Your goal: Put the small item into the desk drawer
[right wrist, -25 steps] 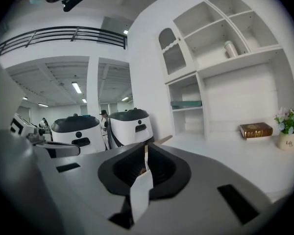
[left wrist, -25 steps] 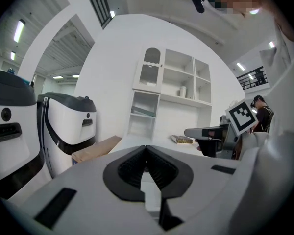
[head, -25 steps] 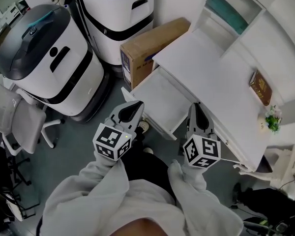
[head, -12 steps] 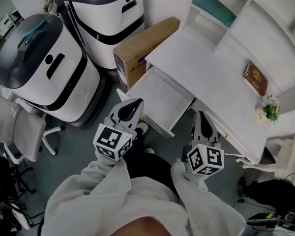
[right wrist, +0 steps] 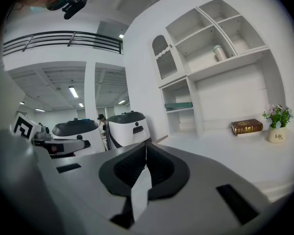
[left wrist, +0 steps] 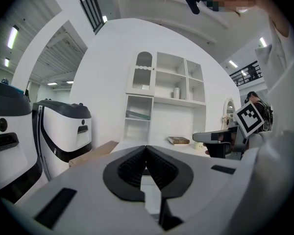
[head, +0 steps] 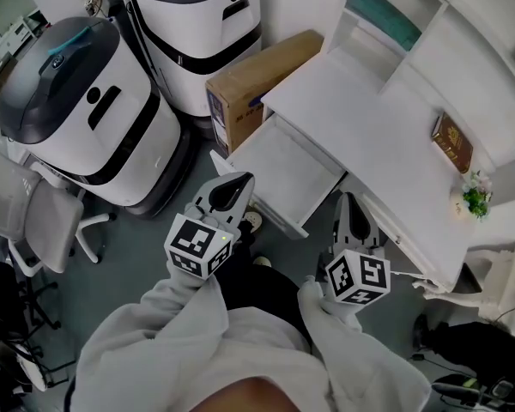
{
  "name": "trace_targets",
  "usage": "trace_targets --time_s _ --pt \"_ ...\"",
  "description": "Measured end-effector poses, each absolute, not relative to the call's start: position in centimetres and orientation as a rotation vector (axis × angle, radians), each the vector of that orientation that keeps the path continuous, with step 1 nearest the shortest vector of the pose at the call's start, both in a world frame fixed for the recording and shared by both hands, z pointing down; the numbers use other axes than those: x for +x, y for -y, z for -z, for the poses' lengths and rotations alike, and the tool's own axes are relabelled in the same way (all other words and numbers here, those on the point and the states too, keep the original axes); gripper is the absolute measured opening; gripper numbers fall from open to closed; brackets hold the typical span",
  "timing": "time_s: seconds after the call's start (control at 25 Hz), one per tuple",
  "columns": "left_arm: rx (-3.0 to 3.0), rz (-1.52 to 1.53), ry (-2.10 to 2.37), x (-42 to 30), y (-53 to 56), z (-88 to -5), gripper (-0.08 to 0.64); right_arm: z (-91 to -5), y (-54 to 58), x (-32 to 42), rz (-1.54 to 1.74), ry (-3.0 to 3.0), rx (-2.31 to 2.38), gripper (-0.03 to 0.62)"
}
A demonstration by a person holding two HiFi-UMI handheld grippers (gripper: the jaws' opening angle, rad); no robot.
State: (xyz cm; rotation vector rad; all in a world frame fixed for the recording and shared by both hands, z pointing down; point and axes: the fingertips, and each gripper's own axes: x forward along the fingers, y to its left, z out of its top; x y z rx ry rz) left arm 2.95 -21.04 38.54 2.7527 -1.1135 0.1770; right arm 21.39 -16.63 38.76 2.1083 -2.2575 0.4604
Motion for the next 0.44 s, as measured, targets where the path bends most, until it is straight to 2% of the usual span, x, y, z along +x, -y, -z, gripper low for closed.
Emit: trace_targets --time_s 0.44 --pt "2.717 -0.189 1.143 1.7 20.6 -39.3 0.015 -39.4 16.7 20.2 -0.487 2.282 2.059 0.034"
